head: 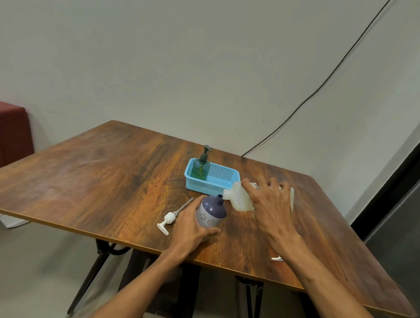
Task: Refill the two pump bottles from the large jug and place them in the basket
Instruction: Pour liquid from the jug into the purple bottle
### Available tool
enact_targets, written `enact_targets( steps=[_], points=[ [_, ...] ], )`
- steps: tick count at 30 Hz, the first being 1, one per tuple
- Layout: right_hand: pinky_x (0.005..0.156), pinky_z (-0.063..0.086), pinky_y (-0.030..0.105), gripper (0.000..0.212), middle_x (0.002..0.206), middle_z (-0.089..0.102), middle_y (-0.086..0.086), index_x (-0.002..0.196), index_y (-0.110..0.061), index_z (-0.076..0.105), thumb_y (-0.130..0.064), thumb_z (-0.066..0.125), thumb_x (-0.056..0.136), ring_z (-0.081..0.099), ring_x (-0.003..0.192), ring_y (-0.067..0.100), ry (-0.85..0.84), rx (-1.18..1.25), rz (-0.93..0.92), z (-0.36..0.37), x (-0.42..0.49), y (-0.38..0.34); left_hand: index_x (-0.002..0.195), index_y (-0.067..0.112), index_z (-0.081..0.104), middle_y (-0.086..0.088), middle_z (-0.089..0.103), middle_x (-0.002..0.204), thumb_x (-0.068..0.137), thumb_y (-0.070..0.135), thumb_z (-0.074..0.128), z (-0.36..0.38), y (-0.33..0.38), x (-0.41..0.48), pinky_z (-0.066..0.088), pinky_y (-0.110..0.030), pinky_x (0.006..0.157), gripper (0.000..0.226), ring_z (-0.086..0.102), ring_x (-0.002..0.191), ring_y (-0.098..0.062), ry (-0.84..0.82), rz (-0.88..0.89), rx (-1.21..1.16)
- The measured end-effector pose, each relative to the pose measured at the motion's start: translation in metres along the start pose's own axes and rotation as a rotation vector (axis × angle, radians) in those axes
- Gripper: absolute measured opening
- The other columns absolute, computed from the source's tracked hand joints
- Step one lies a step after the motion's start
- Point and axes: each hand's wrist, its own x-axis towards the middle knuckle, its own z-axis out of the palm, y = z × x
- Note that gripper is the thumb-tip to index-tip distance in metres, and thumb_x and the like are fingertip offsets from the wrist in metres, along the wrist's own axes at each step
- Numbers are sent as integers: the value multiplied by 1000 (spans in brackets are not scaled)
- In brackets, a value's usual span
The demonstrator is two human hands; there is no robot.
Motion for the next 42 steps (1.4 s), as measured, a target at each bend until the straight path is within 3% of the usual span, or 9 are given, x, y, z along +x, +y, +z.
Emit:
enact_targets(
  steps=[11, 16, 26, 42],
  points=[
    [78, 47, 55, 79, 114, 62, 15, 123, -23, 58, -25, 92, 51, 61, 93, 38, 8, -16, -11, -1, -1, 1, 128, 41, 49, 26, 60, 112, 55, 40, 93, -1, 4, -2, 40, -8, 85, 85, 55, 106, 13, 3, -4, -5],
    [78, 46, 55, 79, 115, 62, 15, 124, -23, 58, -24, 92, 52, 60, 93, 38, 11, -16, -12, -1, -1, 1, 132, 33, 51, 20, 62, 117, 55, 42, 93, 0, 3, -1, 47, -19, 93, 88, 58, 109, 6, 4, 4, -5],
    [73, 47, 53, 79, 108, 63, 14, 117, -23, 61, -22, 93, 45, 61, 85, 37, 39, -20, -1, -1, 0, 0, 131, 35, 52, 18, 64, 117, 53, 46, 92, 0, 3, -1, 54, -30, 94, 88, 60, 108, 3, 9, 9, -15],
    [72, 49, 54, 82, 103, 65, 15, 115, -22, 63, -24, 96, 40, 62, 82, 38, 56, -21, -13, -2, 0, 0, 129, 36, 52, 18, 63, 116, 52, 49, 90, -1, 4, -2, 55, -32, 94, 87, 60, 107, 3, 15, 11, -6]
  ],
)
